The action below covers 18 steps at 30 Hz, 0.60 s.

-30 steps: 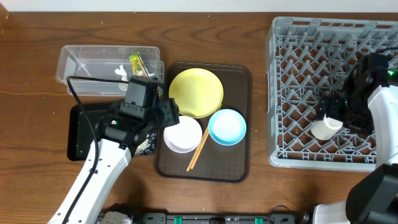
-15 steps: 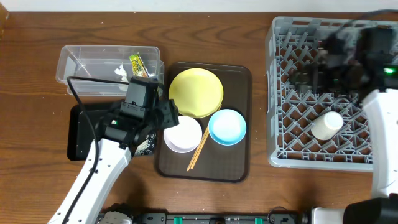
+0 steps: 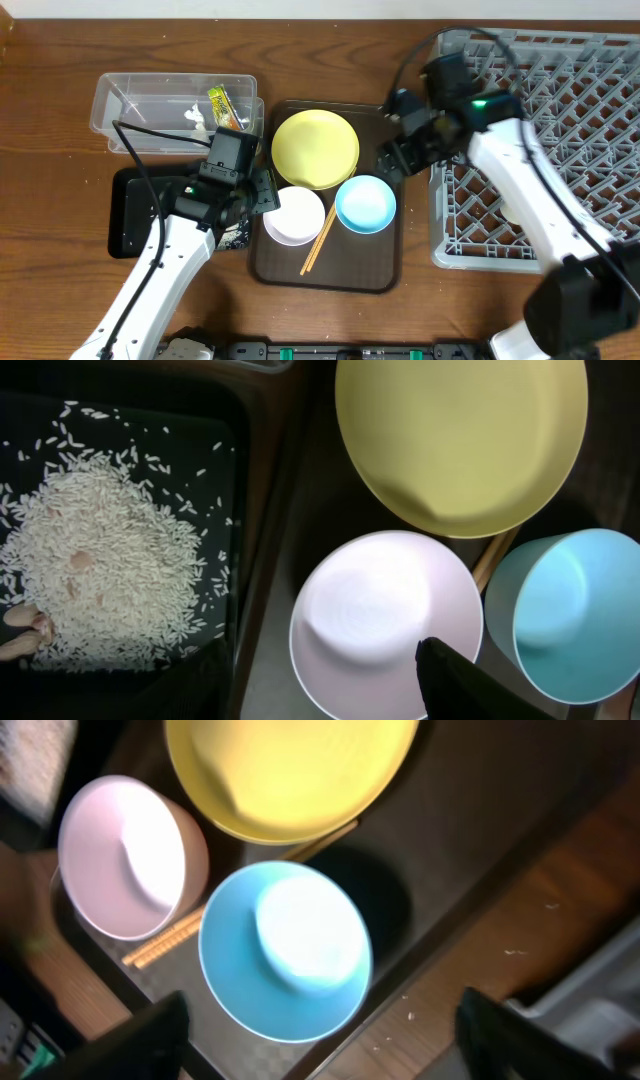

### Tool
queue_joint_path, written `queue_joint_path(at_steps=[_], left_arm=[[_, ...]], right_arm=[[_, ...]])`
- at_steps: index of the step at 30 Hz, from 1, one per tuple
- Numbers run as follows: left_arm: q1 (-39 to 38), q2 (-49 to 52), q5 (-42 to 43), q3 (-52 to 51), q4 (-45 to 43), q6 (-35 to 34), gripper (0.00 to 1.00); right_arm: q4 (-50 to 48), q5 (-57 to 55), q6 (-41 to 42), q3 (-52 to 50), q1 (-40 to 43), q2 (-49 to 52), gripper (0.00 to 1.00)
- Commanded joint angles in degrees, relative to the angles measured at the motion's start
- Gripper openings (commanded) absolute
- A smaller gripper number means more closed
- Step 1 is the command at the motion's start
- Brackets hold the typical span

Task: Sort waste into correct bins and load items into the dishwasher rack
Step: 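Reach the right gripper to the blue bowl and grasp its rim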

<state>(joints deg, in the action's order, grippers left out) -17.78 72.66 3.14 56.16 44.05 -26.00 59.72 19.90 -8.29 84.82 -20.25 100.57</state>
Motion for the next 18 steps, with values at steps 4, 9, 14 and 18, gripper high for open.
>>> queue_joint_path(at_steps=[4, 9, 14, 18], left_arm=[[0.15, 0.33, -1.29, -0.13, 0.31, -0.85, 0.62], [0.15, 0.33, -1.29, -0.13, 0.28, -0.85, 0.62], [0.15, 0.33, -1.29, -0.13, 0.28, -0.85, 0.62], [0.15, 0.33, -1.29, -0.13, 0.26, -0.85, 0.62]], right_arm=[[0.52, -7.41, 6.97, 0.28, -2.99, 7.52, 0.71], [1.4, -8.07, 7.41, 0.24, -3.08, 12.87, 0.67], [1.84, -8.07, 7.41, 0.22, -3.08, 14.86, 0.5], [1.79, -8.07, 7.41, 0.04, -3.08, 14.88, 0.32]])
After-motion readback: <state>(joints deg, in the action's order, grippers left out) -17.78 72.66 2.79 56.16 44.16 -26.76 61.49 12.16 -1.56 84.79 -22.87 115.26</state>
